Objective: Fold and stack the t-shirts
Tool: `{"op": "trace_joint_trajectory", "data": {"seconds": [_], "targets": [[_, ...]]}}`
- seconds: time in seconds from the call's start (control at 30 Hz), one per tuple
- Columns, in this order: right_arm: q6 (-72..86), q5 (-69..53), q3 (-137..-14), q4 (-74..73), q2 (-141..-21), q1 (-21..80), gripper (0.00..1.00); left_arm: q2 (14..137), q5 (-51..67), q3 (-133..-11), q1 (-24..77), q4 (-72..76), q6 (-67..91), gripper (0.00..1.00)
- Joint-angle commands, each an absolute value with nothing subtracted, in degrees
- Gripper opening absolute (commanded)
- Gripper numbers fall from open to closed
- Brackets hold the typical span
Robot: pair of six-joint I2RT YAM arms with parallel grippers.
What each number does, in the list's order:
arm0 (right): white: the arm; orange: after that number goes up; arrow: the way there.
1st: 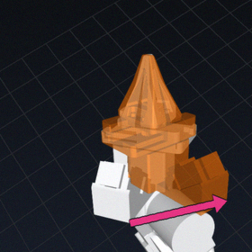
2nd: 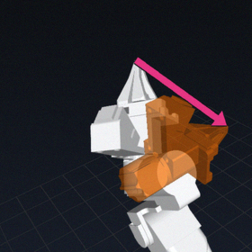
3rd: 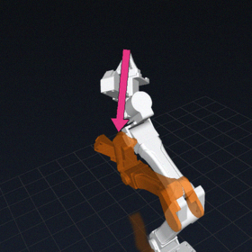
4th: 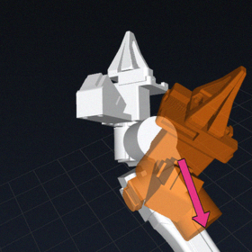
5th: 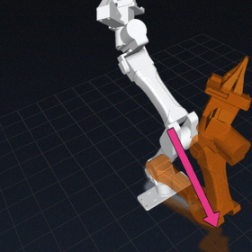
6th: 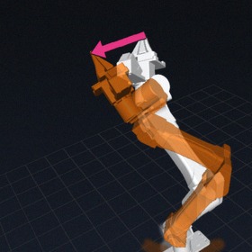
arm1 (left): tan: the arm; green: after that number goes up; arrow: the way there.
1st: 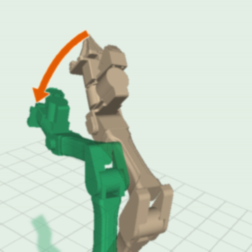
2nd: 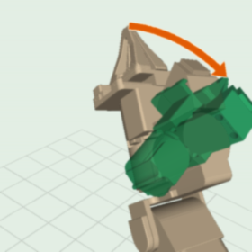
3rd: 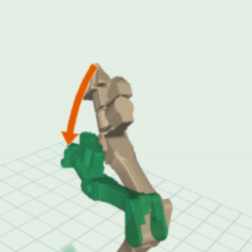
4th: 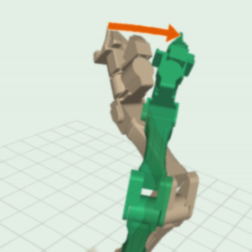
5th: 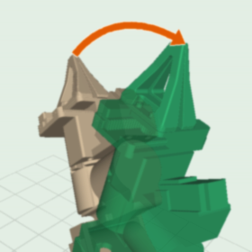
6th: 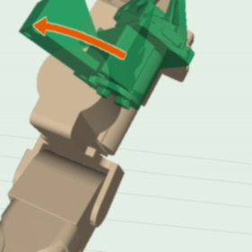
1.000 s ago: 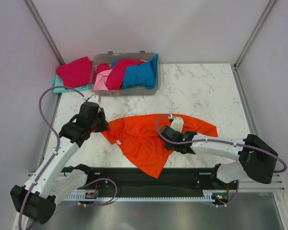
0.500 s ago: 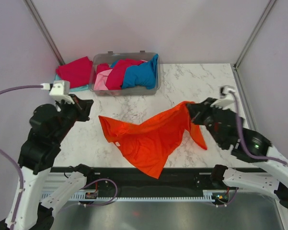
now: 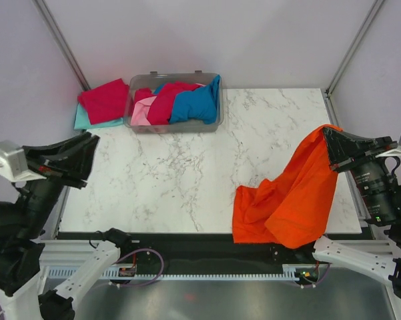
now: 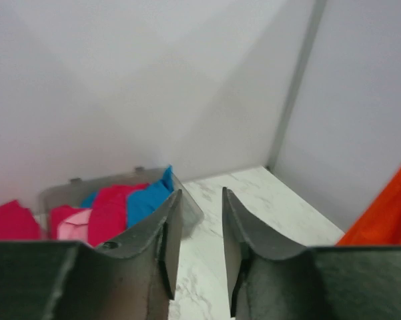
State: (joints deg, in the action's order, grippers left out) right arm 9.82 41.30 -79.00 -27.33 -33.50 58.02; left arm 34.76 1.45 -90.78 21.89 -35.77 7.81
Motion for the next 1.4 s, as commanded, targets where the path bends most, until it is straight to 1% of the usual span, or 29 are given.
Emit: {"op": "trace_joint_trajectory", "data": {"seconds": [0.0, 0.03, 0.07, 0.1, 0.13, 0.17, 0.2, 0.23, 0.27, 0.3, 0.33, 0.37, 0.4, 0.43, 0.5, 0.57, 0.6, 0.67, 0.7, 0.77, 0.8, 0.93, 1.2, 1.3, 1.33, 1.37], "targets": [[5.62, 39.03, -77.88, -27.94, -33.67, 58.18, 0.00, 36.83, 13.59, -81.42, 21.80, -38.23, 12.53, 0.39], [6.41, 38.94, -75.61, -28.82, -33.31, 58.27, 0.00, 37.78, 20.50, -74.86, 21.80, -38.06, 14.57, 0.42], [9.11, 40.33, -74.02, -30.31, -32.79, 58.18, 0.00, 38.31, 23.52, -71.14, 21.80, -37.45, 16.76, 0.47], [10.88, 41.56, -72.26, -31.02, -31.30, 58.27, 0.00, 38.58, 27.99, -66.93, 21.88, -33.35, 21.31, 0.49], [12.46, 42.70, -68.68, -31.90, -30.51, 58.18, 0.00, 38.50, 29.25, -59.23, 21.88, -30.79, 23.27, 0.50], [15.70, 43.93, -66.99, -33.73, -29.80, 58.18, 0.00, 38.06, 29.88, -55.24, 22.23, -27.89, 25.12, 0.51], [16.78, 44.03, -65.32, -34.45, -28.05, 58.18, 0.00, 37.53, 29.88, -51.45, 22.76, -21.60, 28.27, 0.53], [17.74, 43.77, -62.08, -34.54, -27.17, 58.18, 0.00, 37.09, 29.53, -45.41, 24.59, -18.66, 29.34, 0.54], [18.28, 42.81, -60.83, -34.45, -26.46, 58.18, 0.00, 37.61, 28.92, -43.09, 26.00, -16.46, 30.05, 0.59], [18.37, 42.63, -59.95, -34.37, -25.59, 58.18, 0.00, 38.40, 25.96, -41.59, 27.58, -13.39, 30.58, 0.61], [18.46, 42.98, -59.25, -34.80, -25.49, 58.18, 0.00, 39.71, 24.10, -39.83, 31.77, -12.23, 30.41, 0.61], [18.72, 43.94, -59.41, -35.59, -25.49, 58.18, 0.00, 43.82, 22.17, -39.47, 34.17, -10.91, 30.15, 0.63], [20.37, 47.86, -59.50, -36.55, -25.66, 58.18, 0.00, 46.21, 18.58, -39.72, 39.24, -9.77, 29.36, 0.63], [21.61, 50.25, -59.68, -38.82, -25.75, 58.18, 0.00, 49.36, 16.81, -40.25, 41.64, -7.67, 29.01, 0.64], [24.68, 56.65, -59.59, -41.12, -25.66, 58.18, 0.00, 59.55, 13.47, -43.22, 47.08, -5.72, 28.57, 0.64], [24.96, 57.74, -58.19, -42.01, -25.31, 58.18, 0.00, 66.76, 13.01, -46.22, 49.21, -3.35, 29.00, 0.65], [25.40, 58.18, -57.31, -41.84, -25.14, 58.18, 0.00, 74.54, 13.96, -49.62, 50.52, -2.47, 29.44, 0.65], [25.40, 57.92, -56.78, -42.01, -25.49, 58.18, 0.00, 81.79, 14.68, -53.33, 51.85, -0.71, 29.62, 0.66], [26.27, 57.83, -56.60, -42.53, -26.01, 58.27, 0.00, 87.74, 15.37, -56.92, 53.07, -0.18, 29.71, 0.66], [27.41, 57.75, -56.60, -43.24, -26.45, 58.27, 0.00, 93.93, 16.17, -60.63, 54.22, 1.48, 29.53, 0.67], [27.86, 57.57, -56.25, -43.50, -26.37, 58.27, 0.00, 99.09, 16.87, -63.95, 55.27, 1.84, 29.53, 0.67], [30.14, 55.99, -54.58, -43.59, -25.58, 58.27, 0.00, 107.81, 18.98, -70.04, 56.86, 4.22, 30.06, 0.64], [31.29, 54.58, -53.26, -44.21, -25.22, 58.18, 0.00, 116.71, 20.30, -76.72, 59.67, 4.75, 31.02, 0.57], [31.38, 54.93, -53.26, -44.12, -25.14, 58.27, 0.00, 120.49, 21.79, -79.53, 60.20, 4.66, 31.55, 0.46], [31.29, 55.02, -53.26, -44.21, -25.22, 58.18, 0.00, 121.19, 21.80, -80.24, 60.21, 4.14, 31.64, 0.34], [31.29, 55.02, -53.26, -44.21, -25.05, 58.18, 0.00, 121.98, 21.71, -80.85, 60.29, 3.70, 31.73, 0.25]]}}
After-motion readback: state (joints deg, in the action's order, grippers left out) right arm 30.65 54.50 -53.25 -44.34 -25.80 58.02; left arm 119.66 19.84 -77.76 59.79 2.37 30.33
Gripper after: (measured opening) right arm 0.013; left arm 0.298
